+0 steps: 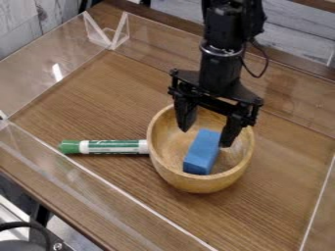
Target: Remove the blue block from inside the brown bowl and put it on the table
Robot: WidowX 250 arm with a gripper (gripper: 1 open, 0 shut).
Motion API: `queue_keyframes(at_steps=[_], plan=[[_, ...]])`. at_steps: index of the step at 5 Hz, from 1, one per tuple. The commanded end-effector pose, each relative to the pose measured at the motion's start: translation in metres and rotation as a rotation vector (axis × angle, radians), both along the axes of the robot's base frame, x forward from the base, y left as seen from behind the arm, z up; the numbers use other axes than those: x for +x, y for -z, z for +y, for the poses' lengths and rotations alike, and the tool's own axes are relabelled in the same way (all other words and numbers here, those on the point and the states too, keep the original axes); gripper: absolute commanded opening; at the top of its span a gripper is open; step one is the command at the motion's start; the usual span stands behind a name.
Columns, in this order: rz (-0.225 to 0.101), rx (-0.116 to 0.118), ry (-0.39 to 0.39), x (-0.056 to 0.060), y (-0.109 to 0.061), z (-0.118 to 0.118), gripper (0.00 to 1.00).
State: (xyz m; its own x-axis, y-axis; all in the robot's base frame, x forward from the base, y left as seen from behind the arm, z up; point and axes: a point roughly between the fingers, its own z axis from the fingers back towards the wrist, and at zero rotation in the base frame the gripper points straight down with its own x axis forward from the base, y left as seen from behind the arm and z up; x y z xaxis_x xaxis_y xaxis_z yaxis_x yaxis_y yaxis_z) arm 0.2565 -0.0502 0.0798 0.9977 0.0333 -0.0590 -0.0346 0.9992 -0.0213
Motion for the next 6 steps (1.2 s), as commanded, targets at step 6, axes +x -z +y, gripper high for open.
queue_keyframes(at_steps=[6], plan=[[-0.050, -0.052, 0.035, 0.0073, 0.0050, -0.0021, 1.00]])
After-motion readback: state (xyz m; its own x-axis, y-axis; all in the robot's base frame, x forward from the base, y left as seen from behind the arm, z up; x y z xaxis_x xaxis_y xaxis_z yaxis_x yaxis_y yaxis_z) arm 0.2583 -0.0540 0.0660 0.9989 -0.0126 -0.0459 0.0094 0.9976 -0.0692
